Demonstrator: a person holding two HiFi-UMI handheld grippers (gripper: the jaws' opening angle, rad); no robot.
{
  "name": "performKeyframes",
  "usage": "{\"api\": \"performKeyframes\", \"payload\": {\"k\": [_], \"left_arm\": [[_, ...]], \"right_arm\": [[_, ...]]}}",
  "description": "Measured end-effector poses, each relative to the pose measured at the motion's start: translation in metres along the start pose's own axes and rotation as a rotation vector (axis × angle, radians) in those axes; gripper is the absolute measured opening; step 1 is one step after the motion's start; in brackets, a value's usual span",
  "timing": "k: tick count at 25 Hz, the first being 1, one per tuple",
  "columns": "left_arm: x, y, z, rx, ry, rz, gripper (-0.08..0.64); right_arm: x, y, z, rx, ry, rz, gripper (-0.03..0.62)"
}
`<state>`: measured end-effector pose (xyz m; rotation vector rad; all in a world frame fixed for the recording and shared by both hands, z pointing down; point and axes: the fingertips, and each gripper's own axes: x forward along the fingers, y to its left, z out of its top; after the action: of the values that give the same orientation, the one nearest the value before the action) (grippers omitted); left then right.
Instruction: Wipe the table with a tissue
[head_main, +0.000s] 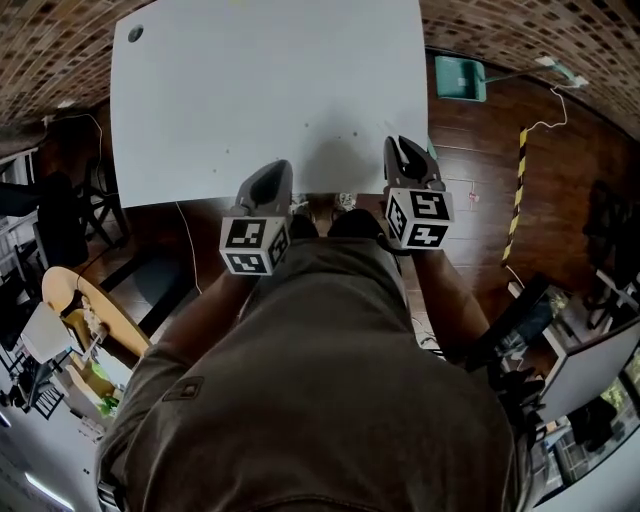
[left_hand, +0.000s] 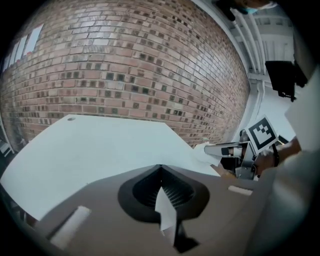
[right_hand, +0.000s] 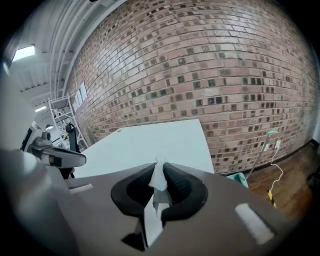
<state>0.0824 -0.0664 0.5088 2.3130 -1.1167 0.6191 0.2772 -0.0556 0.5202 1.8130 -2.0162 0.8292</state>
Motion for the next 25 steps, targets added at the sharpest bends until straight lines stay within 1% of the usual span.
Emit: {"api": "performKeyframes", "payload": {"k": [7,15,19,25], "left_arm": [[0.006,0.003,-0.009,-0.008,0.028,-0.003,0.002],[0.003,0.018,-0.017,-0.042,0.045,0.030,0.002],[0.000,0.022,-0.019,-0.054,0.047,0.038,0.002],[-0.003,0.030,-0.017,-0.065,0.029,0.045,0.002]], "right_arm": [[0.023,-0.008,-0.008,-0.049,0.049,-0.021,0.044],[0.046,-0.003,-0.034,-0.139,0.158,-0.020,0.044],[0.049,0.000,-0.042,-0.158,0.195,-0.018,0.044],[0.054,0.010,-0.049,-0.207,0.219,-0.023,0.044]]}}
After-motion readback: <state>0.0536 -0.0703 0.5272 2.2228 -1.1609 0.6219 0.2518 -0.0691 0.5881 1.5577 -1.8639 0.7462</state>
